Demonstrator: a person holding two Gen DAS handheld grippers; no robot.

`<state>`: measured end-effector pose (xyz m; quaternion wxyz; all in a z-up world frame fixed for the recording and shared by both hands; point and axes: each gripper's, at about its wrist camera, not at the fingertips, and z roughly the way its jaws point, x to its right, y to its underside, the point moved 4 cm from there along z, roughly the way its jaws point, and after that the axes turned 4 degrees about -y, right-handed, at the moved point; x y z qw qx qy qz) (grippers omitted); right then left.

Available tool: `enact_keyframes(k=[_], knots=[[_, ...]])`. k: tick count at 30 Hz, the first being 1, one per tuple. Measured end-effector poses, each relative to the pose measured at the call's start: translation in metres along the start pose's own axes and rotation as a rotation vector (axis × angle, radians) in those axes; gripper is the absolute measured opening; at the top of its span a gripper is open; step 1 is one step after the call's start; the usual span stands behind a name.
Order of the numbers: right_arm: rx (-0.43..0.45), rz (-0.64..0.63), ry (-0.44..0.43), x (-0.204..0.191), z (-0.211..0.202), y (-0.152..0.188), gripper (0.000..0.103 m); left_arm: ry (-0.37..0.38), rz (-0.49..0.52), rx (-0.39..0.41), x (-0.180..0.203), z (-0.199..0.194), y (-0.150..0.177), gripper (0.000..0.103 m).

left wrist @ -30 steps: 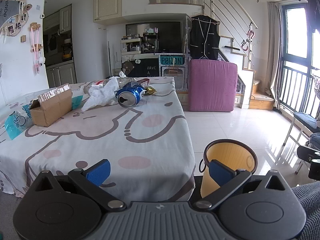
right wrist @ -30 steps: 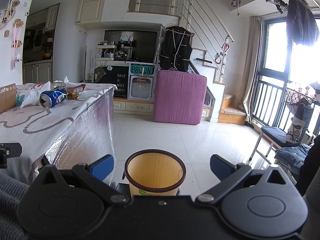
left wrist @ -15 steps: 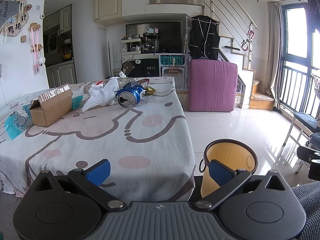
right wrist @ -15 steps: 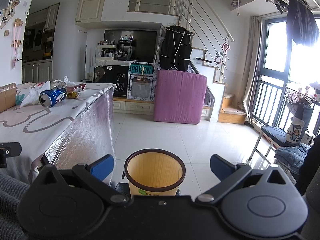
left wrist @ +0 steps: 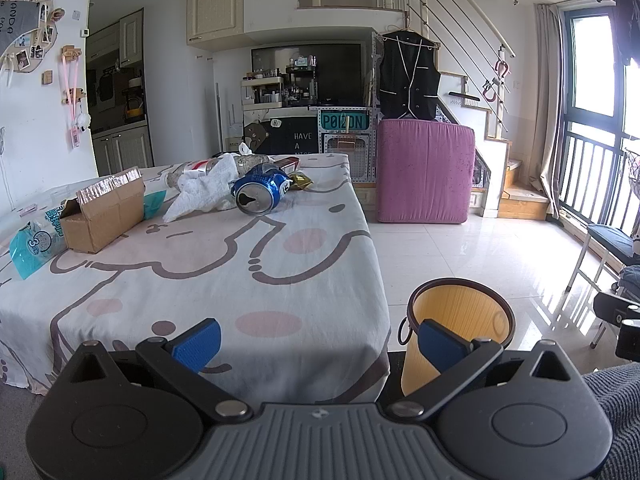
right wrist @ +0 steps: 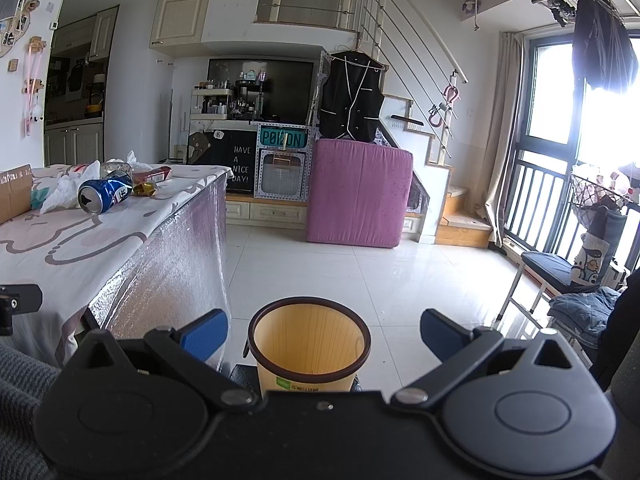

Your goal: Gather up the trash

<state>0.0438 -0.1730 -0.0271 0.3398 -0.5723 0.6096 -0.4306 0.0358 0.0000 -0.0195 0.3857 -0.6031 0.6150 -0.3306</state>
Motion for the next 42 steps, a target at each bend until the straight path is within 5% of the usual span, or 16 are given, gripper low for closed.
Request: enact_keyframes(k=[24, 31, 42], knots=[[0.010, -0.009, -0.017, 0.000, 0.001, 0.007, 0.103, -0.023, -0.003, 0.027, 0.002, -0.005, -0.008, 0.103], [0.023, -0.033, -0.031, -0.012, 0.013, -0.011, 0.103, -0.075, -0.027, 0.037, -0.023, 0.010, -0.016, 0.103], [0.027, -0.033, -0.167, -0.056, 0.046, -0.041, 0.103, -0.195, -0.052, 0.083, -0.095, 0.033, -0.040, 0.103]])
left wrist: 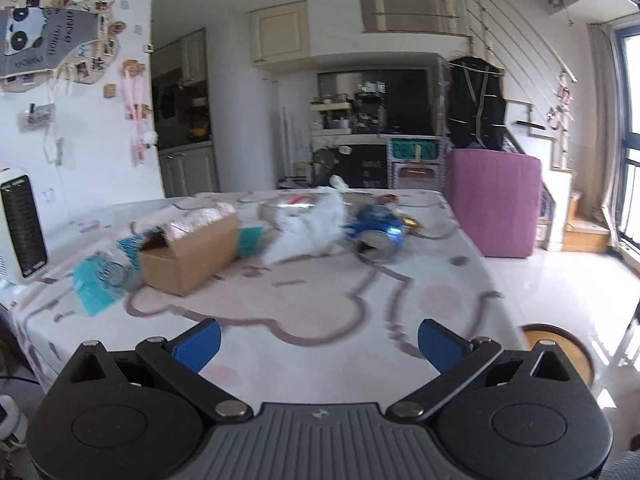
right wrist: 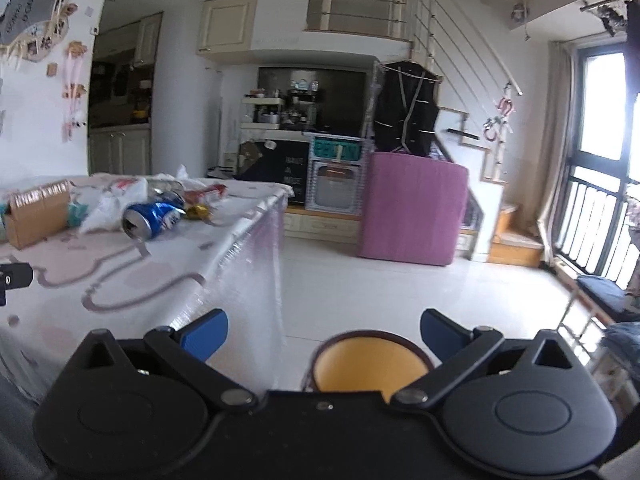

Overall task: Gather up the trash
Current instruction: 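Move both tools toward the table, right tool toward the crushed blue can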

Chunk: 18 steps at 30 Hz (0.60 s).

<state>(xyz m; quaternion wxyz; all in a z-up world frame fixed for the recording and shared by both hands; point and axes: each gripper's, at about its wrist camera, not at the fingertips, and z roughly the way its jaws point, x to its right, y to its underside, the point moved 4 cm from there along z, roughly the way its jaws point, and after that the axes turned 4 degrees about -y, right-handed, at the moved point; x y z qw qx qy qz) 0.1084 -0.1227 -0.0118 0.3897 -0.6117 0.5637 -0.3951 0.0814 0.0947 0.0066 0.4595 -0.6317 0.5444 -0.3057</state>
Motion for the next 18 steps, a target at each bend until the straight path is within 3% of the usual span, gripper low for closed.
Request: enact_keyframes(k=[6, 14, 18], knots=[[0.012, 0.050, -0.076, -0.019, 0.022, -0.024, 0.103, -0.081, -0.019, -0.006, -0.051, 0.027, -0.003, 0.103], [0.008, 0.103, -0.151, -0.056, 0.059, -0.047, 0.103, -0.123, -0.040, -0.044, -0.110, 0.072, 0.004, 0.103], [-0.009, 0.108, -0.181, -0.081, 0.083, -0.056, 0.103, -0.110, -0.054, -0.095, -0.130, 0.093, 0.011, 0.103]])
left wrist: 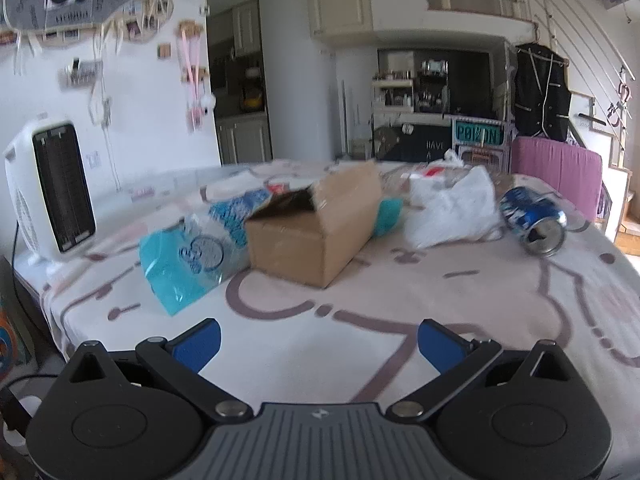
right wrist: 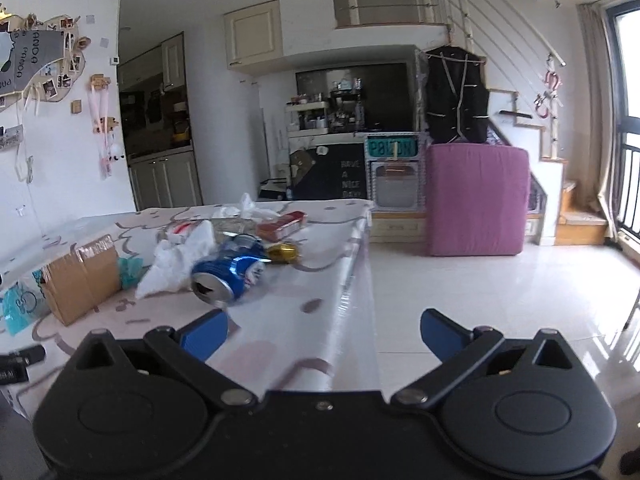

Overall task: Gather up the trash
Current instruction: 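Move both tools toward the table, right tool toward the crushed blue can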

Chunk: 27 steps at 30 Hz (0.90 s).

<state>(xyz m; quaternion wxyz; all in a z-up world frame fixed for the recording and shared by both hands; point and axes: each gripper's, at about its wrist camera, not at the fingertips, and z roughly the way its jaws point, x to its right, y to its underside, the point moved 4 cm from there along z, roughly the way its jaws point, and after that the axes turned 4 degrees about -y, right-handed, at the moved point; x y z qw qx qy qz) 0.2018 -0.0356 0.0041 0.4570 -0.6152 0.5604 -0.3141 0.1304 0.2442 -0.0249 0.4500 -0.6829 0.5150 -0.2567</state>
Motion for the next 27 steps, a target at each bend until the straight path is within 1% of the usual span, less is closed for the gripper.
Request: enact_keyframes(k=[2, 7, 9, 13, 18, 21, 22, 24, 25, 27], knots=[[-0.019, -0.011, -0.016, -0.013, 0.015, -0.004, 0.103, 0.007, -0.009, -0.015, -0.008, 0.007, 0.004, 0.103], [-0.047, -0.028, -0.071, -0.052, 0.055, -0.020, 0.103, 0.038, -0.004, -0.063, -0.013, 0.022, 0.017, 0.103], [-0.059, -0.028, -0.095, -0.067, 0.076, -0.026, 0.103, 0.065, -0.042, -0.060, -0.018, 0.025, 0.020, 0.103], [-0.082, -0.014, -0.128, -0.086, 0.114, -0.030, 0.103, 0.087, -0.036, -0.077, -0.022, 0.030, 0.017, 0.103], [-0.127, -0.011, -0.064, -0.098, 0.159, -0.023, 0.103, 0.158, -0.023, -0.086, -0.027, 0.040, 0.004, 0.103], [-0.150, 0.008, -0.018, -0.100, 0.177, -0.016, 0.103, 0.189, -0.003, -0.057, -0.028, 0.052, -0.009, 0.103], [-0.153, 0.016, -0.014, -0.100, 0.181, -0.014, 0.103, 0.200, -0.001, -0.056, -0.030, 0.059, -0.013, 0.103], [-0.200, 0.019, -0.010, -0.099, 0.191, -0.010, 0.101, 0.208, -0.011, -0.082, -0.034, 0.074, -0.019, 0.103], [-0.214, 0.023, -0.011, -0.099, 0.194, -0.008, 0.097, 0.215, -0.019, -0.093, -0.036, 0.082, -0.022, 0.103], [-0.219, 0.024, -0.008, -0.099, 0.194, -0.007, 0.097, 0.238, -0.030, -0.090, -0.040, 0.095, -0.028, 0.103]])
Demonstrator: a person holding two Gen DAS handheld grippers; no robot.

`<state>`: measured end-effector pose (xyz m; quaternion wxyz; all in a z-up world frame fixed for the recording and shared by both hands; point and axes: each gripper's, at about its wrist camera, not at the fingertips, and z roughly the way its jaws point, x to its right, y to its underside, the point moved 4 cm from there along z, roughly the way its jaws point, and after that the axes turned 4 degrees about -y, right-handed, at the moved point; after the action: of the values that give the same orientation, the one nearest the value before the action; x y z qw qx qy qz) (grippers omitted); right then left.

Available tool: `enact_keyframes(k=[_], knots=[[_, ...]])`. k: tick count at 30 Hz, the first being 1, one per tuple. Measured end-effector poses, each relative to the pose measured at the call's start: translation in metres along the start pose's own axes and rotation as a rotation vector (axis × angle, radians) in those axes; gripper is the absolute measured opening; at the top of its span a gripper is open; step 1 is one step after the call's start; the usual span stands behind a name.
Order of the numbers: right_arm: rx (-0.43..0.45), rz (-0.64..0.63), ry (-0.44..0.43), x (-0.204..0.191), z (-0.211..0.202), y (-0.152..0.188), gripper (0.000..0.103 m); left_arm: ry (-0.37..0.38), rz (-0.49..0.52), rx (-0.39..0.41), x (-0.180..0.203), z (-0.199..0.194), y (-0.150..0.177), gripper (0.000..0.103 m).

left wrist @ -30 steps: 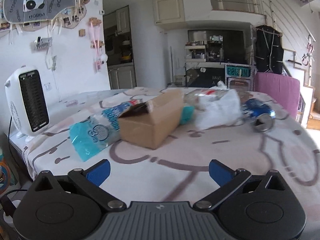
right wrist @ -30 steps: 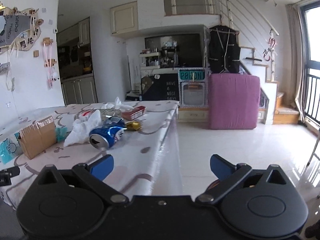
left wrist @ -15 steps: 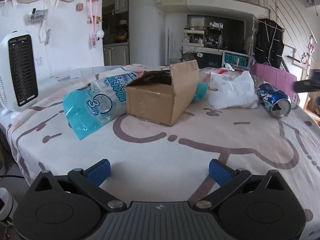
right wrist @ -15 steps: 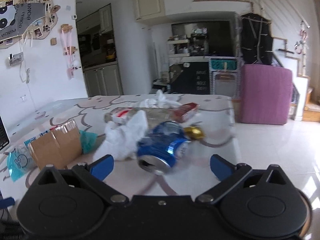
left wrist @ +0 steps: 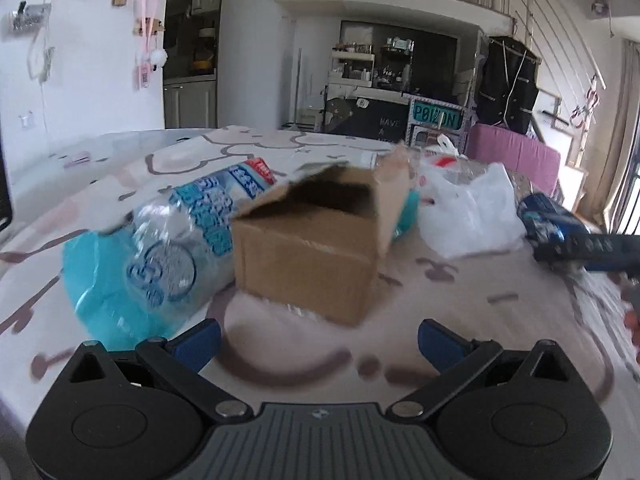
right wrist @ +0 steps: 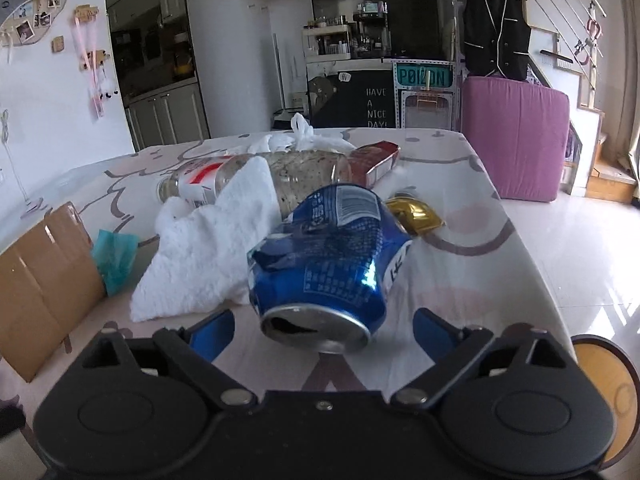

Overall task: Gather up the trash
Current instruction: 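Move both tools toward the table, right tool toward the crushed blue can, then grasp the cardboard box with the left tool while the right tool grasps the blue can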

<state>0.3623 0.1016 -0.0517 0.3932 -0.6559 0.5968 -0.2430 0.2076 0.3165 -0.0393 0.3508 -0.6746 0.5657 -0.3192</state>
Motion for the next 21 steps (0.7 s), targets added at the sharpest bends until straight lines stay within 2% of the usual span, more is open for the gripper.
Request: enact_keyframes(k=[4, 9, 13, 16, 19, 21], knots=[[-0.014, -0.004, 0.008, -0.001, 0.002, 0.002, 0.096, 0.035, 0.053, 0.028, -0.004, 0.015, -0.015, 0.103], [-0.022, 0.027, -0.014, 0.004, 0.003, 0.002, 0.094, 0.005, 0.190, 0.038, 0.000, 0.030, -0.023, 0.103], [0.018, 0.040, -0.050, 0.004, -0.004, 0.002, 0.090, 0.063, 0.214, 0.017, 0.004, 0.040, -0.023, 0.103], [0.049, 0.034, -0.091, 0.000, -0.008, 0.000, 0.088, 0.050, 0.166, 0.014, 0.001, 0.039, -0.026, 0.103], [0.040, 0.024, -0.073, -0.003, -0.004, -0.002, 0.074, 0.072, 0.060, 0.019, -0.002, 0.037, -0.031, 0.103], [0.043, 0.049, -0.068, 0.000, 0.000, -0.004, 0.072, 0.056, 0.026, 0.027, 0.000, 0.039, -0.033, 0.102]])
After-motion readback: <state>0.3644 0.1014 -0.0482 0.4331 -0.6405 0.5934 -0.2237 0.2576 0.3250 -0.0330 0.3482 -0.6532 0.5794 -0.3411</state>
